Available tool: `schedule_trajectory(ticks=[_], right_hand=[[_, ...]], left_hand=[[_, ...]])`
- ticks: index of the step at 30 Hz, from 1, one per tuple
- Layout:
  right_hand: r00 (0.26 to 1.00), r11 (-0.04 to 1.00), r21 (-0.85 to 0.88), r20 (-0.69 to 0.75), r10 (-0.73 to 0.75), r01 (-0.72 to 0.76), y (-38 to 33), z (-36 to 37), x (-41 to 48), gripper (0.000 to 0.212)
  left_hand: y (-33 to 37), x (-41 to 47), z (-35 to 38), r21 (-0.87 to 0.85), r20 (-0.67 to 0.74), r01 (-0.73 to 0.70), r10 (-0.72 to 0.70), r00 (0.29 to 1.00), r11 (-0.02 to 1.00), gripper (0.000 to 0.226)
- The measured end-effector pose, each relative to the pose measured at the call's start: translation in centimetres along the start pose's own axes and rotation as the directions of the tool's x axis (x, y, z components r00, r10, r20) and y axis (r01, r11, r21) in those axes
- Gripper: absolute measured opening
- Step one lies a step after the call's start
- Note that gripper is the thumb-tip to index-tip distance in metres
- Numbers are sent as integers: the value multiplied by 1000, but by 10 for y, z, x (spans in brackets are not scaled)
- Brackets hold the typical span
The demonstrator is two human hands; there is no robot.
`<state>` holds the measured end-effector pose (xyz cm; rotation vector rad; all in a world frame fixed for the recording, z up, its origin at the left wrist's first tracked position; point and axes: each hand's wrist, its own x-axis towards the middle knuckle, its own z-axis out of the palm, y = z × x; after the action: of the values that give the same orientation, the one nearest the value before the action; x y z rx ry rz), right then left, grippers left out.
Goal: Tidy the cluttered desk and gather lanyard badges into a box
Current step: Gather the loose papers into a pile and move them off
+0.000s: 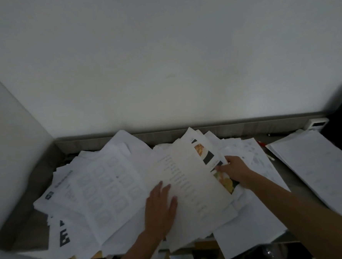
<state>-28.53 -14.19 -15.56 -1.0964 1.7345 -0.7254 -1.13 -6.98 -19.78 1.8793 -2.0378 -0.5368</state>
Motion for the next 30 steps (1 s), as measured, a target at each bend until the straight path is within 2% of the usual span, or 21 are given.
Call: schedule_trajectory(ticks=[1,3,5,7,9,12,14,17,20,24,27,30], right_hand=[[1000,999,35,-4,26,-26,1,-4,-2,10],[996,994,71,36,80,-82,6,-8,-4,14],[984,983,96,98,149,-159,11,-6,-8,28],[968,974,70,144,203,-215,12,0,-13,44],[963,978,14,178,203,-209,13,4,-17,50],[968,982,-81,177,180,-168,12,-1,-20,51],[978,986,-80,137,157,-147,10,-17,-21,55],[994,994,-16,12,105,-105,6,-53,-21,53],[993,993,85,-82,84,-77,8,-86,-23,47],[982,982,29,-29,185,-185,21,-98,-30,49],[982,981,58,18,186,-187,29,-93,-31,51],[981,982,52,80,179,-184,31,-91,-32,52]], left_hand=[[-8,4,-7,-2,-52,94,-94,994,996,52],[-24,9,-15,52,-3,239,-239,971,970,57],[-20,8,-8,183,104,193,-214,971,964,60],[-2,4,6,195,196,58,-97,976,979,61],[20,1,18,94,264,-40,14,964,995,60],[34,7,14,-102,257,-28,54,965,994,58],[28,13,3,-178,173,7,24,985,984,55],[14,19,-13,-198,28,87,-83,996,976,46],[15,17,-15,-305,10,156,-160,987,939,39],[40,14,-2,-409,110,190,-159,981,893,40],[61,16,7,-492,226,265,-173,959,829,43],[80,18,11,-652,326,402,-242,914,643,47]])
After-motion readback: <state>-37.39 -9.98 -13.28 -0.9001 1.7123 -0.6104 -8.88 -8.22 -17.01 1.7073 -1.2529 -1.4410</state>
